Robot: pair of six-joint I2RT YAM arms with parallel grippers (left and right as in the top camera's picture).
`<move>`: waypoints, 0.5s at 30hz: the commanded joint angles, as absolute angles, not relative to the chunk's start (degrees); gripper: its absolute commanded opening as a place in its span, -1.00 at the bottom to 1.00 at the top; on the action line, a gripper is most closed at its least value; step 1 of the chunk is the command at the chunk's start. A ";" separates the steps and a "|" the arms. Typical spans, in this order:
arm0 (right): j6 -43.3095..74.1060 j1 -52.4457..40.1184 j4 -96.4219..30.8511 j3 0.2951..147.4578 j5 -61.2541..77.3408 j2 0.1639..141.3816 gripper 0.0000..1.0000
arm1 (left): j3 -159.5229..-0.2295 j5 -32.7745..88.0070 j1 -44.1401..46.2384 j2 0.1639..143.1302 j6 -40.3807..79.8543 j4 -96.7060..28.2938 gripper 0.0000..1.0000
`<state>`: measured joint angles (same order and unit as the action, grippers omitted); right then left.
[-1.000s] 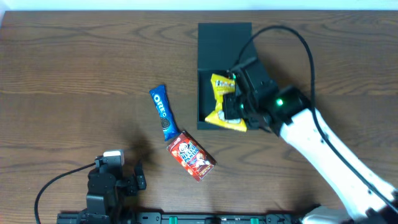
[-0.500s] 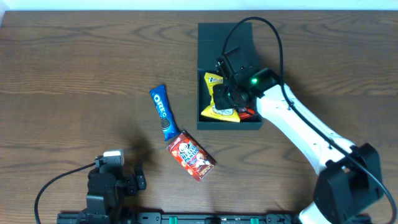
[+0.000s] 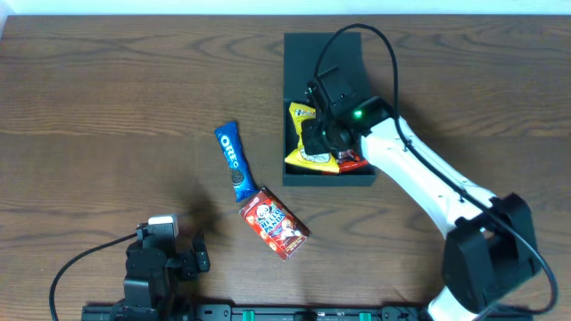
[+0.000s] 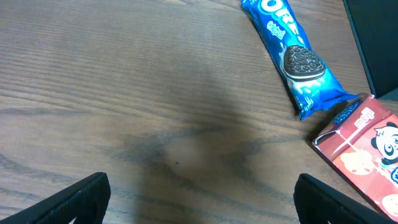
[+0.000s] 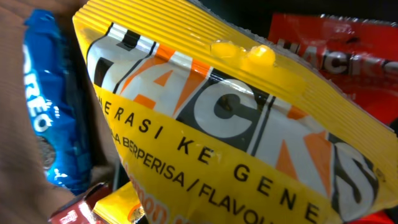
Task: Pack container
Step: 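Carry the yellow bag into the box beside the red bag, release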
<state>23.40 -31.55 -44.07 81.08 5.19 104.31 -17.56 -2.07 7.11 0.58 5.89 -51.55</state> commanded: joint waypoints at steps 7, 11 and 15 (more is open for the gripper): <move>22.11 -31.20 -43.00 82.87 5.39 106.98 -0.76 | -15.35 -1.87 6.76 0.21 4.67 -53.17 0.90; 22.13 -31.20 -42.98 82.87 5.39 107.70 -0.75 | -15.35 -1.87 6.76 0.21 4.67 -53.17 0.90; 22.15 -31.27 -42.98 82.87 5.39 108.53 -0.42 | -15.35 -1.87 6.76 0.21 4.67 -53.17 0.90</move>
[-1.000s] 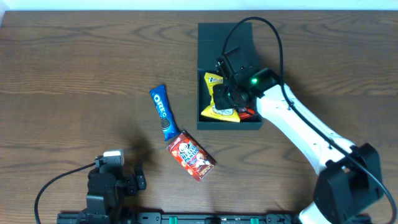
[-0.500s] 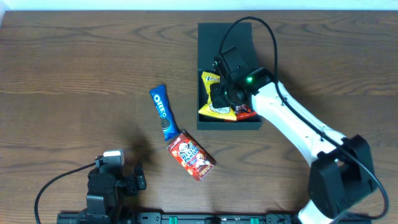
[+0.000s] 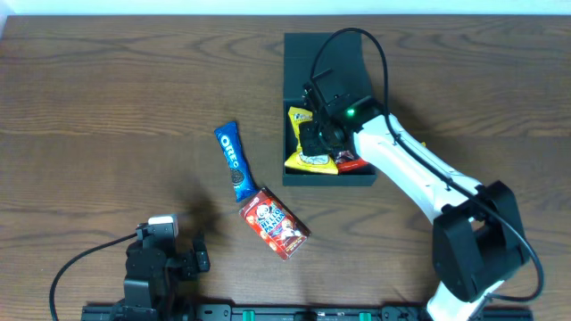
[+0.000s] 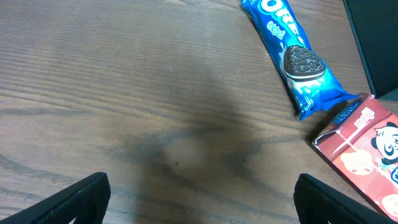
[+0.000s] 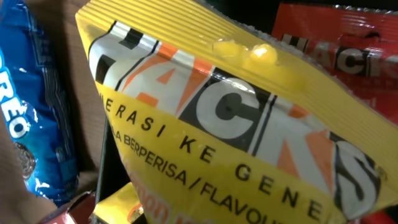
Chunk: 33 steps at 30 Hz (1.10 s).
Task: Pack container
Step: 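Carry the yellow bag into the box beside the red bag, release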
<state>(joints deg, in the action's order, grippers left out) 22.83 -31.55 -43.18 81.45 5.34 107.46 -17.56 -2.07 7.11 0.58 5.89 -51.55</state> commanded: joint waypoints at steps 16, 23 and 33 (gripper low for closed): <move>22.17 -31.44 -42.81 83.48 5.37 105.30 0.98 | -15.35 -1.85 6.76 0.21 4.67 -53.17 0.91; 19.25 -32.75 -48.03 85.62 -1.65 94.15 0.98 | -15.35 -1.87 6.76 0.21 4.67 -53.17 0.91; 8.23 -34.28 -56.29 85.19 -9.56 77.10 0.98 | -15.35 -1.87 6.76 0.21 4.67 -53.17 0.90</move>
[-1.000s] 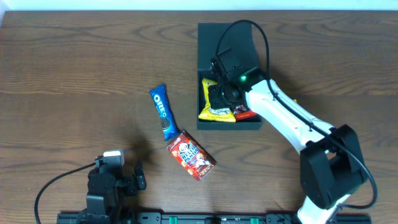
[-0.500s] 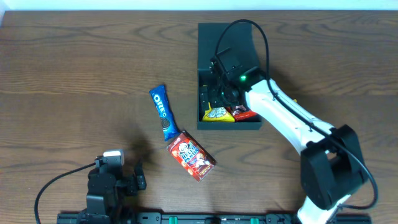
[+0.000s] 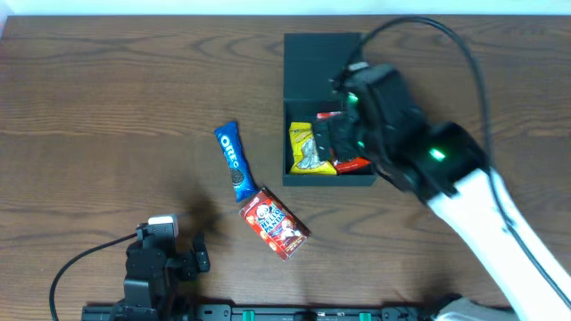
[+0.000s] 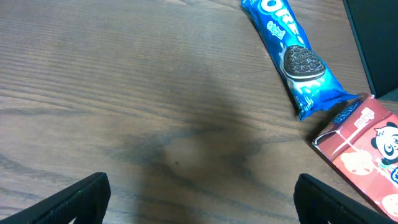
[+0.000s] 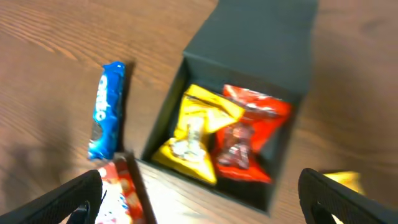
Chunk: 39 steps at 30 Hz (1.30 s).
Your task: Pack container
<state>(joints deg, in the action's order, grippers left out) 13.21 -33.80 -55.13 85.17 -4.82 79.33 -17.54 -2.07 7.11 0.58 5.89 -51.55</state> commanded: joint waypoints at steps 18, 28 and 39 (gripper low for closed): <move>5.78 -28.73 -55.99 56.90 -10.44 50.04 0.99 | -15.35 -1.87 6.76 0.19 4.67 -53.17 0.91; 11.97 -24.45 -55.79 45.78 -11.14 41.91 0.99 | -15.35 -1.87 6.76 0.19 4.67 -53.17 0.90; 11.97 -24.45 -57.04 45.32 -11.14 42.26 0.98 | -15.35 -1.87 6.76 0.21 4.67 -53.17 0.91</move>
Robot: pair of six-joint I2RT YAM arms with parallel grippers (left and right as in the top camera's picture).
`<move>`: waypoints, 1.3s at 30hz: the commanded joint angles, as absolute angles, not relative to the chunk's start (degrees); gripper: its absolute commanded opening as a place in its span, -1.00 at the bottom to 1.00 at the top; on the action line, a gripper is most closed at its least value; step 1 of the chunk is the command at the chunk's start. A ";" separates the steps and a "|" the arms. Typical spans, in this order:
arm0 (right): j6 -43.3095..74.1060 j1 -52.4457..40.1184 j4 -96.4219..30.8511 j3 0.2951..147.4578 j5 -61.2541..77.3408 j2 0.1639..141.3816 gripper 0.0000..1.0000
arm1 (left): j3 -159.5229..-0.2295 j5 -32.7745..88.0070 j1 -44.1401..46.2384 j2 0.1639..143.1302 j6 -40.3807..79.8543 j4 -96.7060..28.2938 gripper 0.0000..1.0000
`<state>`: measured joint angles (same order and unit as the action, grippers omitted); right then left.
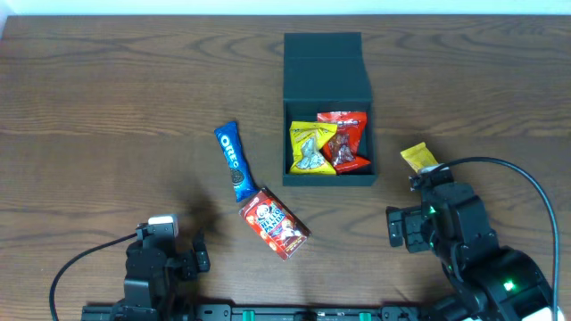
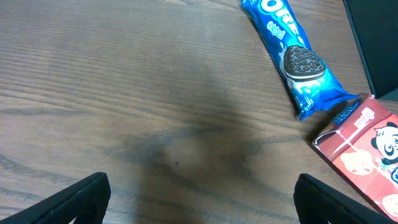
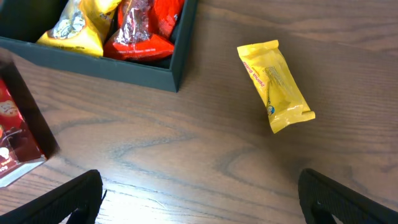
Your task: Pack container
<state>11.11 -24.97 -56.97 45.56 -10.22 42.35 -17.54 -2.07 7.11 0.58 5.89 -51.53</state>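
Note:
A black box with its lid folded back stands at the table's centre back. In it lie a yellow snack bag and a red snack bag. A blue Oreo pack and a red panda biscuit box lie left of the black box. A small yellow packet lies to its right. My right gripper is open and empty over bare wood, near the front right. My left gripper is open at the front left, empty.
The wooden table carries everything. The black box's front wall shows in the right wrist view, with the small yellow packet to its right and the red panda biscuit box at the left edge.
My right arm has gone from over the black box back to the front right of the table. The two bags lie in the box. The left arm is unchanged.
My right gripper was down inside the black box at the yellow snack bag, beside the red one. Then it hung above the box, open, both bags lying inside. Now it is back at the front right, empty. The left arm stayed put throughout.

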 commanded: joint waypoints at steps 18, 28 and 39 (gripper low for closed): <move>11.75 -12.53 -59.79 39.53 -7.94 31.92 0.97 | -15.35 -1.87 6.76 0.21 4.67 -53.17 0.91; 11.73 -3.64 -58.46 25.65 -4.69 17.30 0.99 | -15.35 -1.87 6.76 0.19 4.67 -53.17 0.90; 10.76 -2.48 -56.51 18.06 -1.48 11.20 0.99 | -15.35 -1.85 6.76 0.21 4.67 -53.17 0.90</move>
<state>11.11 -2.94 -56.69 18.31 -2.48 12.08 -17.54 -2.07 7.11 0.58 5.89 -51.53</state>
